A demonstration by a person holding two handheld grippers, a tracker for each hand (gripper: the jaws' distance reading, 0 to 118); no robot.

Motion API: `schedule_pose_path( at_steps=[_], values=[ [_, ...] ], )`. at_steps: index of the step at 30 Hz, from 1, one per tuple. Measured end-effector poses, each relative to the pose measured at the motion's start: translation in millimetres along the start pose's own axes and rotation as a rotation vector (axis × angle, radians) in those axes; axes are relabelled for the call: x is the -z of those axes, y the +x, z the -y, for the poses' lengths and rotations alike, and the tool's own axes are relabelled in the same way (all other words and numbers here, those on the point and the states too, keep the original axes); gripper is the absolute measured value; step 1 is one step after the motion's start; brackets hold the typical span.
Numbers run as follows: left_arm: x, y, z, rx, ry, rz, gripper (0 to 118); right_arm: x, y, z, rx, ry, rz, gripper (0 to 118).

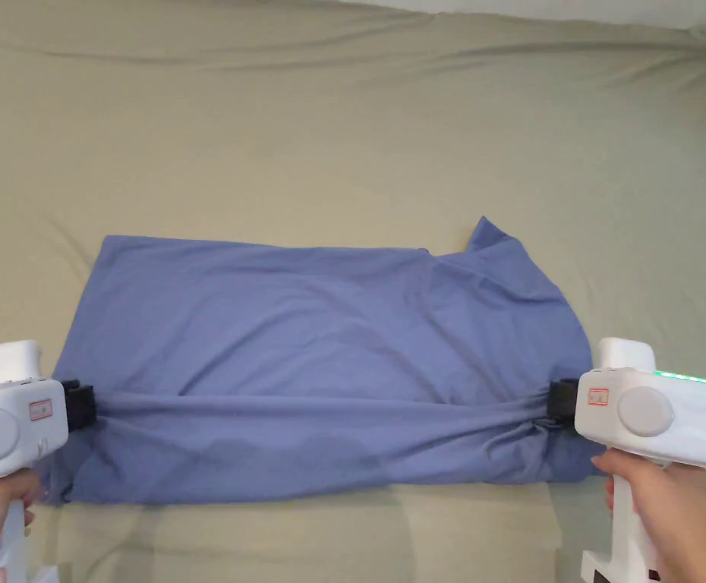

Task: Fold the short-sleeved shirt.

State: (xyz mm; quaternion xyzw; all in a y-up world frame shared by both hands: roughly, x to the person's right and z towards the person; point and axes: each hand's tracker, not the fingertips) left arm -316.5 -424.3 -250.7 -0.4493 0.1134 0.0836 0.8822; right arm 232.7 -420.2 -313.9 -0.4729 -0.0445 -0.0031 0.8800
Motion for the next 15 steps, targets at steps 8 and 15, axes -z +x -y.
schedule_pose_path(
  at_steps=[8, 15],
  values=[
    [-112.5, 20.5, -31.1, 0.004, 0.358, 0.102, 100, -124.0, -17.0, -26.7, -0.148, 0.414, 0.022, 117],
    [-226.2, 55.8, -29.0, 0.090, 0.678, 0.082, 100, -231.8, -41.9, -25.7, -0.215, 0.678, -0.035, 117]
  ],
)
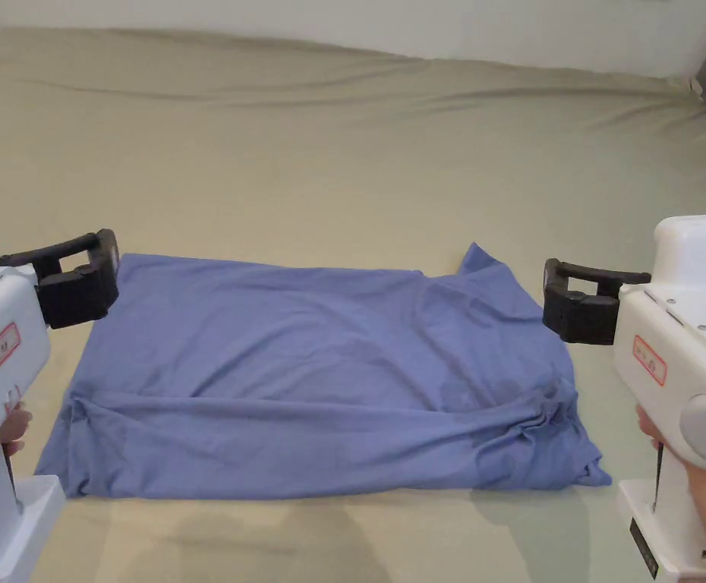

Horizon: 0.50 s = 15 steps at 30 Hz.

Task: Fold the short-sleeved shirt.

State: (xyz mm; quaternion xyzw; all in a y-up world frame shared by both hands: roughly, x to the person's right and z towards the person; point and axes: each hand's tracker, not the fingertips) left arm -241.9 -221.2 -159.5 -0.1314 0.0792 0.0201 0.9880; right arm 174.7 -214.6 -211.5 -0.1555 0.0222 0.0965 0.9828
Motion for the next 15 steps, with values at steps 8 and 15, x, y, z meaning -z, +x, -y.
schedule_pose_path(
  at_steps=[8, 15],
  values=[
    [-37.7, 28.2, -2.4, 0.094, 0.071, -0.053, 30, -36.2, -40.1, -3.7, -0.085, 0.087, -0.043, 19],
    [-31.9, 29.4, 13.6, 0.167, 0.024, -0.040, 0, -36.1, -54.9, 6.8, -0.125, 0.071, -0.089, 0]
  ],
)
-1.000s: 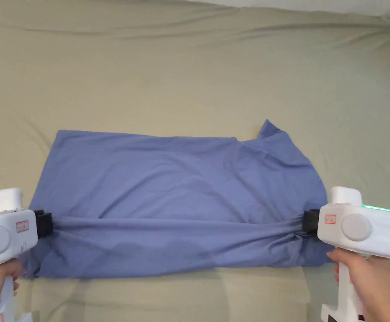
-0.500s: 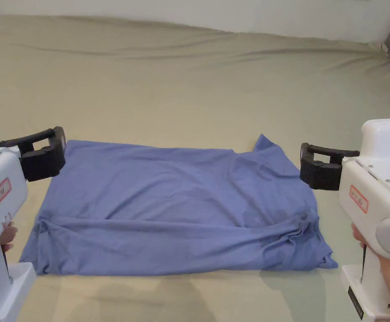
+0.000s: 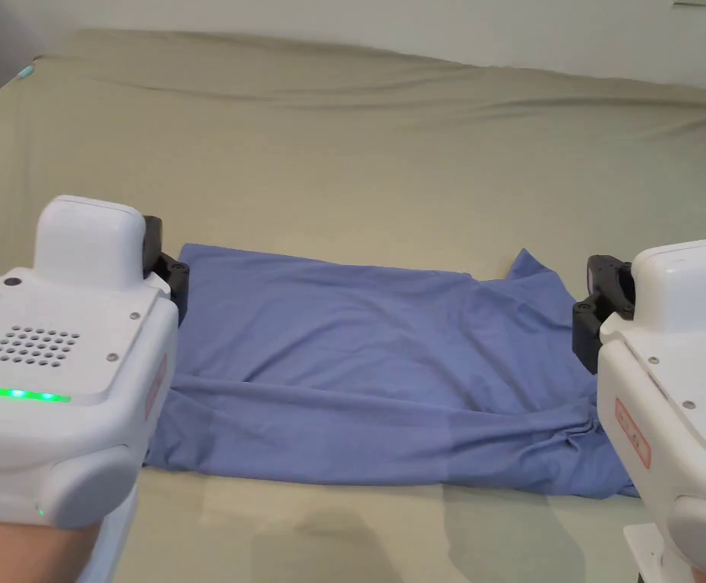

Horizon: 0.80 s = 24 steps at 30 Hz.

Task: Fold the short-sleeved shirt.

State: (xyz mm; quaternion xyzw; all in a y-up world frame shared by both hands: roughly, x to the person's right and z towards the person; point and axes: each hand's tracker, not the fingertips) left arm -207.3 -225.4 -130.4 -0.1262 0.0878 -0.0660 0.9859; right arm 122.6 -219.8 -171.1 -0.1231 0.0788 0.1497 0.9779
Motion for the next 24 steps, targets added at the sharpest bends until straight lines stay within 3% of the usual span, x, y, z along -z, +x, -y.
schedule_pose_path(
  at_steps=[5, 13, 14, 15, 16, 17, 18, 24],
  values=[
    [14.3, -14.2, 18.9, -0.021, -0.136, 0.022, 0, -2.3, 2.2, 4.0, 0.017, -0.017, -0.006, 0],
    [73.6, -54.9, 132.5, -0.168, -0.622, -0.012, 1, -1.8, 17.8, 24.8, 0.027, -0.082, 0.008, 0],
    [79.8, -56.8, 146.1, -0.175, -0.657, -0.020, 6, -0.9, 19.7, 28.5, 0.024, -0.094, 0.012, 0],
    [87.8, -60.0, 160.2, -0.194, -0.701, -0.019, 21, -1.6, 20.2, 31.2, 0.021, -0.106, 0.018, 0],
    [96.2, -61.9, 172.6, -0.209, -0.745, -0.026, 49, -0.6, 22.3, 35.5, 0.017, -0.121, 0.025, 0],
    [102.0, -63.5, 182.2, -0.223, -0.782, -0.028, 89, 0.3, 24.3, 38.9, 0.014, -0.137, 0.028, 0],
    [106.2, -63.6, 189.1, -0.240, -0.760, -0.035, 106, 0.7, 26.7, 42.2, 0.015, -0.150, 0.032, 0],
    [137.5, -67.4, 207.6, -0.273, -0.784, -0.113, 107, -0.5, 39.6, 55.3, 0.017, -0.204, 0.073, 0]
  ],
)
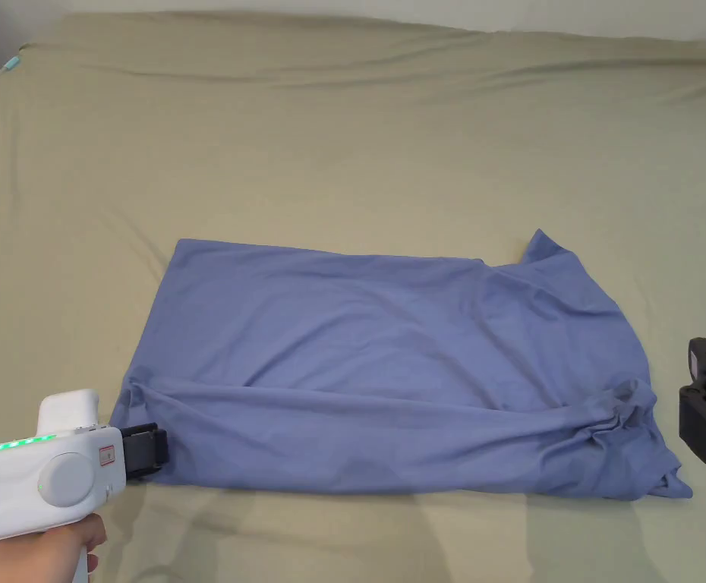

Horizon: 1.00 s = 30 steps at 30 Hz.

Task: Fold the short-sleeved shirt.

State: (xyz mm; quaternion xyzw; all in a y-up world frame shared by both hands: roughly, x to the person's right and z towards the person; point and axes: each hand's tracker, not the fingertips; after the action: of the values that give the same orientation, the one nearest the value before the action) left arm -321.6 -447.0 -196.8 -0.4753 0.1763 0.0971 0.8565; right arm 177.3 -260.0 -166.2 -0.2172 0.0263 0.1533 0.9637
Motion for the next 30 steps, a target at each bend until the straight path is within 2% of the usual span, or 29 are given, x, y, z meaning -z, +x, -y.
schedule_pose_path(
  at_steps=[2, 3, 4, 6, 7, 10, 12, 13, 14, 16, 17, 20, 23, 26, 27, 28, 30],
  values=[
    [6.8, 1.7, -0.1, 0.048, -0.062, 0.040, 92, 0.9, 2.9, 3.4, 0.001, -0.014, 0.007, 0],
    [-0.2, 5.8, -0.9, 0.043, -0.019, -0.005, 88, 2.1, 4.7, 4.6, -0.002, -0.023, 0.015, 0],
    [-6.2, 10.8, -1.9, 0.075, -0.016, 0.019, 74, 3.9, 5.5, 6.3, -0.006, -0.034, 0.020, 0],
    [-14.0, 23.1, -0.1, 0.135, 0.015, 0.051, 31, 9.9, 7.0, 10.1, -0.005, -0.059, 0.025, 0],
    [-15.5, 29.7, 1.5, 0.165, 0.021, 0.074, 6, 15.4, 8.1, 11.7, -0.003, -0.080, 0.028, 0],
    [-21.0, 38.7, 5.8, 0.194, 0.068, 0.036, 6, 34.9, 10.9, 20.1, -0.016, -0.153, 0.039, 0],
    [-32.3, 33.9, 4.1, 0.139, 0.105, 0.057, 6, 50.4, 16.0, 28.8, -0.010, -0.205, 0.037, 2],
    [-39.6, 30.7, 2.4, 0.128, 0.113, 0.068, 6, 61.5, 20.4, 35.2, 0.016, -0.250, 0.024, 15],
    [-46.5, 28.7, -0.4, 0.119, 0.126, 0.075, 6, 71.0, 24.0, 41.0, 0.041, -0.299, 0.005, 45],
    [-62.2, 23.9, -2.9, 0.095, 0.162, 0.091, 6, 100.5, 33.9, 58.4, 0.093, -0.448, -0.035, 96],
    [-68.1, 22.9, -3.8, 0.095, 0.171, 0.093, 6, 113.7, 36.8, 67.7, 0.125, -0.488, -0.040, 111],
    [-88.8, 26.5, -6.3, 0.106, 0.208, 0.101, 6, 153.6, 43.6, 96.6, 0.178, -0.616, -0.047, 112],
    [-97.1, 30.3, -10.9, 0.115, 0.224, 0.109, 6, 193.4, 49.8, 125.8, 0.221, -0.745, 0.023, 111],
    [-95.8, 32.5, -13.6, 0.133, 0.231, 0.097, 6, 203.1, 53.2, 135.6, 0.333, -0.762, -0.035, 111],
    [-95.2, 32.3, -13.7, 0.137, 0.225, 0.097, 6, 196.7, 46.8, 133.6, 0.334, -0.753, -0.041, 108],
    [-94.1, 32.1, -13.5, 0.138, 0.220, 0.097, 6, 190.4, 43.3, 127.6, 0.317, -0.731, -0.062, 101],
    [-89.3, 31.8, -14.0, 0.141, 0.212, 0.094, 6, 182.4, 36.3, 119.3, 0.299, -0.686, -0.131, 64]
  ],
)
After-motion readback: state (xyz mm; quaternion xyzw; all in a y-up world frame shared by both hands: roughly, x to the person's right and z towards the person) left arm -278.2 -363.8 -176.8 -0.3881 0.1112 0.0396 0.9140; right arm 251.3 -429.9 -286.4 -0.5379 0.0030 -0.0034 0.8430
